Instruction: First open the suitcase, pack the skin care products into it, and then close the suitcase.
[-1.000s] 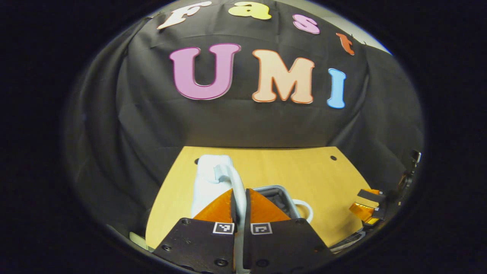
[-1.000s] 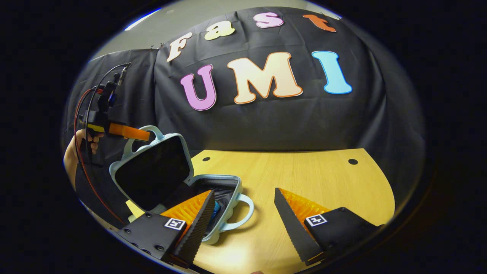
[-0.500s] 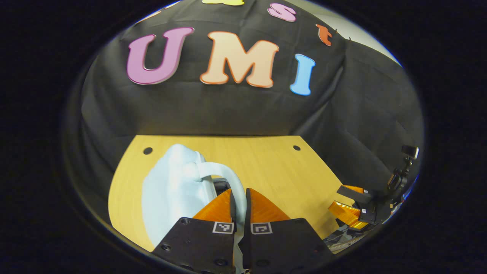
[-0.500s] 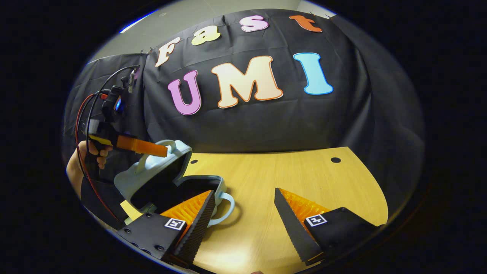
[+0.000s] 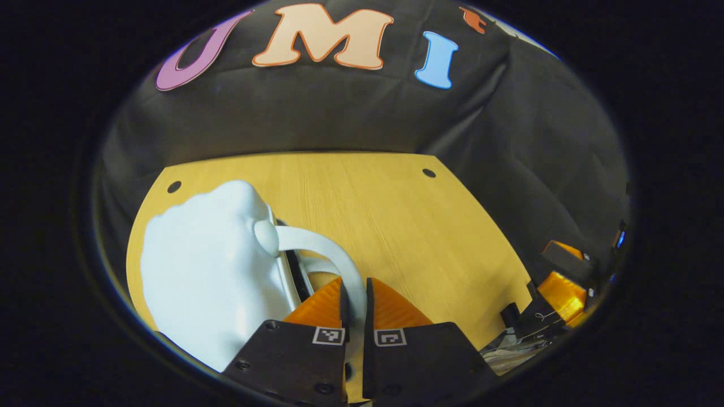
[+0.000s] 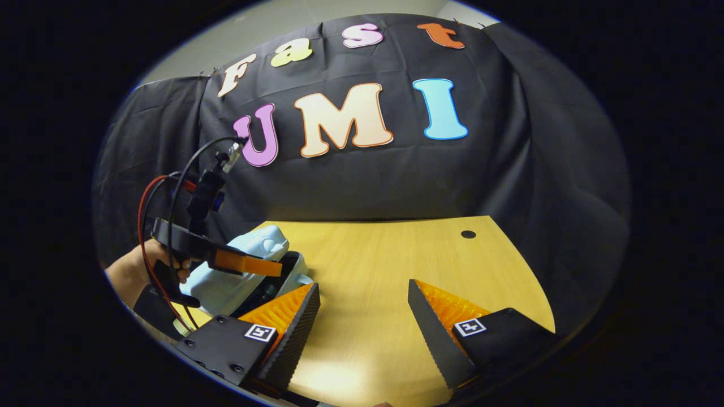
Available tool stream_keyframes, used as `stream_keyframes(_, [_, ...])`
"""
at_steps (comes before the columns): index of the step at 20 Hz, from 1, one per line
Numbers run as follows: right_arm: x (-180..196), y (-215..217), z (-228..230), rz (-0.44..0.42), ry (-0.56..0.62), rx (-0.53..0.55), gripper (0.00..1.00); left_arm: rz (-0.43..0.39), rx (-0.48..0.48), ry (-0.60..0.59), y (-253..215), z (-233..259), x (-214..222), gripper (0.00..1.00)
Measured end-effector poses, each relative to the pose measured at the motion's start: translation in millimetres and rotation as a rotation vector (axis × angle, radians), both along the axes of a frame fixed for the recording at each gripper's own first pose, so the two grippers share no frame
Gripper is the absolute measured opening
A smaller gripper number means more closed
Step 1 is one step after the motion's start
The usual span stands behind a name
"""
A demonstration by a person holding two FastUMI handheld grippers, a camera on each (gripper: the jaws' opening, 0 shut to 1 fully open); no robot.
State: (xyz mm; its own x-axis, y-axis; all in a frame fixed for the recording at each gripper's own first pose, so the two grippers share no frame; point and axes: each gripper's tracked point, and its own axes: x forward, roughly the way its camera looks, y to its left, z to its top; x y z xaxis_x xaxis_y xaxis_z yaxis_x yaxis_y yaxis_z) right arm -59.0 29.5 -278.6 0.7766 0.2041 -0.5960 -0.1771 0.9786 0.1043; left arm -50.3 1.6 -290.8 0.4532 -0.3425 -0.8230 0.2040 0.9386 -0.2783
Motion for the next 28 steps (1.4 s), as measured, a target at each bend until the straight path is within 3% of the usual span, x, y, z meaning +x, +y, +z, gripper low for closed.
stream_keyframes(5, [1, -27, 10, 0.021, -0.021, 0.005, 0.94, 0.033, 0.085, 0.028, -13, -40, -14, 0.07])
stream_keyframes(6, [1, -30, 11, 0.033, -0.025, 0.010, 0.98, 0.055, 0.103, 0.002, -14, -38, -15, 0.13])
stream_keyframes(10, [10, -34, 27, 0.073, -0.059, 0.023, 0.98, 0.118, 0.190, -0.304, -23, 30, 8, 0.99])
stream_keyframes(11, [14, -29, 36, 0.080, -0.082, 0.035, 0.98, 0.127, 0.209, -0.374, -24, 50, 10, 0.93])
stream_keyframes(15, [34, 1, 92, 0.084, -0.257, 0.046, 0.98, 0.179, 0.239, -0.586, -16, 134, 7, 0.95])
stream_keyframes(19, [40, 35, 151, 0.050, -0.409, 0.062, 0.94, 0.203, 0.226, -0.725, 7, 208, 3, 0.95])
stream_keyframes(20, [39, 45, 164, 0.046, -0.442, 0.070, 0.98, 0.207, 0.214, -0.748, 11, 221, -1, 0.95])
stream_keyframes(21, [41, 50, 178, 0.035, -0.476, 0.068, 0.98, 0.218, 0.205, -0.782, 29, 227, 16, 0.95])
stream_keyframes(24, [35, 64, 207, 0.014, -0.548, 0.071, 0.98, 0.242, 0.184, -0.844, 48, 250, 9, 0.95])
stream_keyframes(28, [25, 75, 225, 0.002, -0.585, 0.077, 0.98, 0.250, 0.172, -0.848, 64, 253, 3, 0.95])
